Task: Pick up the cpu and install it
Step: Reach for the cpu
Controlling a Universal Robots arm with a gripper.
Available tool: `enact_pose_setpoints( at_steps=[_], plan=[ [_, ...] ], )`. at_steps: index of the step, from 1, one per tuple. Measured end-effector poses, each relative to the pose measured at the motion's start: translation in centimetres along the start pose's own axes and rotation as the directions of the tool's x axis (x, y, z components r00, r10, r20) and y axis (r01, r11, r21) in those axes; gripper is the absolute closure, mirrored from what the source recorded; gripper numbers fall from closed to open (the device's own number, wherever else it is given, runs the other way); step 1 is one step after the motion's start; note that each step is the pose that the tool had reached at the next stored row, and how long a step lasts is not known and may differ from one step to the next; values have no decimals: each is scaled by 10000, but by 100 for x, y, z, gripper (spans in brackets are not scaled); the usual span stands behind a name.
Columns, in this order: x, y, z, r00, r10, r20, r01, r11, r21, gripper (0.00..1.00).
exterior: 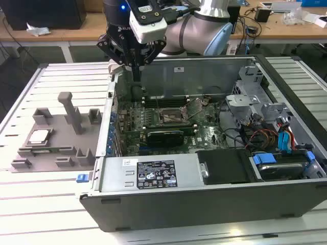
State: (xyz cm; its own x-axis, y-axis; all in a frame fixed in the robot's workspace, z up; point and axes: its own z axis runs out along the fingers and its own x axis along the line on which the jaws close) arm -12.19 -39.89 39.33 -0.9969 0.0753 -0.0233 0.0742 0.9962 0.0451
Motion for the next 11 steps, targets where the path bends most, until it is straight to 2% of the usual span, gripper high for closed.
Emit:
enact_pose_setpoints(
  at_steps=[11],
  plan=[
    [1,0,0,10000,0,0,0,10000,0,89]
  ],
)
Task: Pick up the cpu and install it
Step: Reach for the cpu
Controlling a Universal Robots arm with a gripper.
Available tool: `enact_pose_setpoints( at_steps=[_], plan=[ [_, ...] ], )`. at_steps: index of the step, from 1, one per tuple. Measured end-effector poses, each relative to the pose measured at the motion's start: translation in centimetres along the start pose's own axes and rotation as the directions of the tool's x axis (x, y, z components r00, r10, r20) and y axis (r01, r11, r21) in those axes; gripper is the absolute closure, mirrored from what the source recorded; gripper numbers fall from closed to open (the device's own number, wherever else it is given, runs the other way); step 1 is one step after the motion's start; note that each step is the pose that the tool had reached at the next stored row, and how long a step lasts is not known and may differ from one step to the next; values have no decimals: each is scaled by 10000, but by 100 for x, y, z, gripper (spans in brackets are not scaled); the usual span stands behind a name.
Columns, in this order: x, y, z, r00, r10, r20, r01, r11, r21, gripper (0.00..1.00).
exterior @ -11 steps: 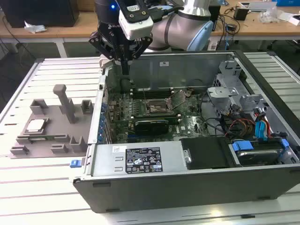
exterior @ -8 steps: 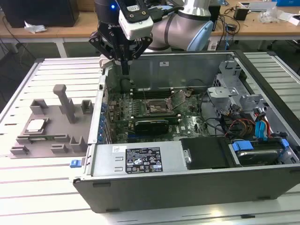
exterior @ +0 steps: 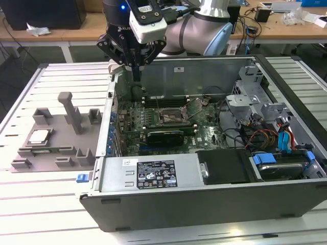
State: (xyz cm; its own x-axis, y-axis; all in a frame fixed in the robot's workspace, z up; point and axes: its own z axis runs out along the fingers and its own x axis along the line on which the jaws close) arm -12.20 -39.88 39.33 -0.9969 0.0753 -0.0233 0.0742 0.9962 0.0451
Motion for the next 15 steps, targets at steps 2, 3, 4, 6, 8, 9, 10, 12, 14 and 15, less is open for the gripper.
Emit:
enact_pose_setpoints(
  at_steps=[2,3,4,6,8,9,10,12,14,15],
  plan=[
    [10,-1,-1,10000,2,0,-2,10000,2,89],
    [20,-2,-1,10000,-1,0,1,10000,1,89],
    [31,-2,-1,10000,1,0,-1,10000,1,89],
    [47,-4,-1,10000,0,0,0,10000,0,89],
    [64,-5,-2,10000,1,1,-1,10000,0,89],
    [70,-5,-1,10000,0,1,0,10000,-1,89],
    [76,-6,-2,10000,0,0,0,10000,0,89],
    [94,-7,-3,10000,0,1,0,10000,1,89],
    [101,-8,-3,10000,-1,0,1,10000,0,89],
    [106,-8,-3,10000,-1,1,1,10000,0,89]
  ],
)
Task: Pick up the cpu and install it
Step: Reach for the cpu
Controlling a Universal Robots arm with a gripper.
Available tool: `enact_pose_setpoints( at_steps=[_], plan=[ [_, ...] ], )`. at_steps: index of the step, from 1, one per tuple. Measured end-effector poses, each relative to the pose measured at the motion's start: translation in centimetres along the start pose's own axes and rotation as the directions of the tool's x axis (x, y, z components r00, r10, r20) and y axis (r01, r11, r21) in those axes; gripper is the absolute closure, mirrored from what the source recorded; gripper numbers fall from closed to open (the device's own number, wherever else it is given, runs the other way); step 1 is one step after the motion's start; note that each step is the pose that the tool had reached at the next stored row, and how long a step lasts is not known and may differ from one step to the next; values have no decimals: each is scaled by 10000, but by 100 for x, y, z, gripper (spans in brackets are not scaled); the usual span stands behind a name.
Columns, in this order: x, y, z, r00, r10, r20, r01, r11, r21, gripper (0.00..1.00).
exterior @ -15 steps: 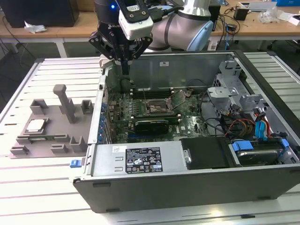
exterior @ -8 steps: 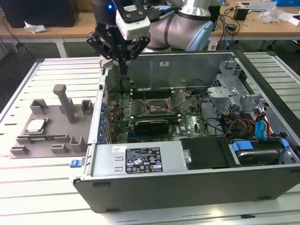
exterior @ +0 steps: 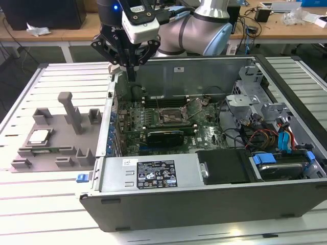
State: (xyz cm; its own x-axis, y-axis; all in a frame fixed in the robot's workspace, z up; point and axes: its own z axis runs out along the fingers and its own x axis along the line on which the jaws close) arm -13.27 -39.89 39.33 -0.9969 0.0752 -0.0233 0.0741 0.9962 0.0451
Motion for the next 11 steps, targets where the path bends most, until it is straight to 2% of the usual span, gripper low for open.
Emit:
enact_pose_setpoints(
  at_steps=[7,11],
  plan=[
    [57,-4,-2,10000,0,0,0,10000,0,89],
    [114,-8,-3,10000,1,0,-1,10000,0,89]
  ],
)
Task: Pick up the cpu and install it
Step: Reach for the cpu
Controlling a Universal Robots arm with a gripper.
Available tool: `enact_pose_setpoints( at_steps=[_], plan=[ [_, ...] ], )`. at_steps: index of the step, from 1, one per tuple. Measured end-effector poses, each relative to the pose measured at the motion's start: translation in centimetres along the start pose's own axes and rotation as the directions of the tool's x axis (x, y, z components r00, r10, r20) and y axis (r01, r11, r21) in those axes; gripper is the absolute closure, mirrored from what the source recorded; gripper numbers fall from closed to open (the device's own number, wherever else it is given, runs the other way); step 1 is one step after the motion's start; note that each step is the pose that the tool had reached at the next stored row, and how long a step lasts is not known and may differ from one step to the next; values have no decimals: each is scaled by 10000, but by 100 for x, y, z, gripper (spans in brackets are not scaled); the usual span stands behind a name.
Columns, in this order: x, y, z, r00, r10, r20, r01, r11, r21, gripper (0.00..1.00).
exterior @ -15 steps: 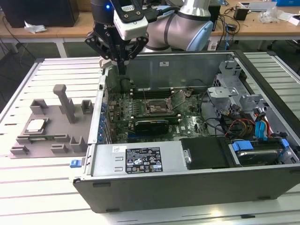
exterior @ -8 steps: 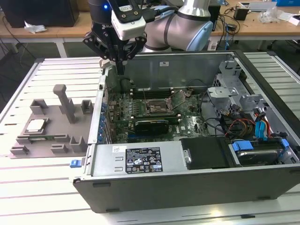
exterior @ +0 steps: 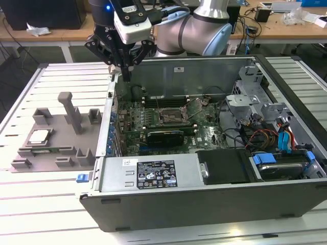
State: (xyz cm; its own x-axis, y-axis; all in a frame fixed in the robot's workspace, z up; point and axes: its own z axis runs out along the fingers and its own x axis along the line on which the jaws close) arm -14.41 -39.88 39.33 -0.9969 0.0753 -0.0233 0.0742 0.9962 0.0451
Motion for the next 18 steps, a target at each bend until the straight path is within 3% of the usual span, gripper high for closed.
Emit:
enact_pose_setpoints(
  at_steps=[18],
  plan=[
    [207,-15,-6,10000,0,0,0,10000,0,89]
  ],
)
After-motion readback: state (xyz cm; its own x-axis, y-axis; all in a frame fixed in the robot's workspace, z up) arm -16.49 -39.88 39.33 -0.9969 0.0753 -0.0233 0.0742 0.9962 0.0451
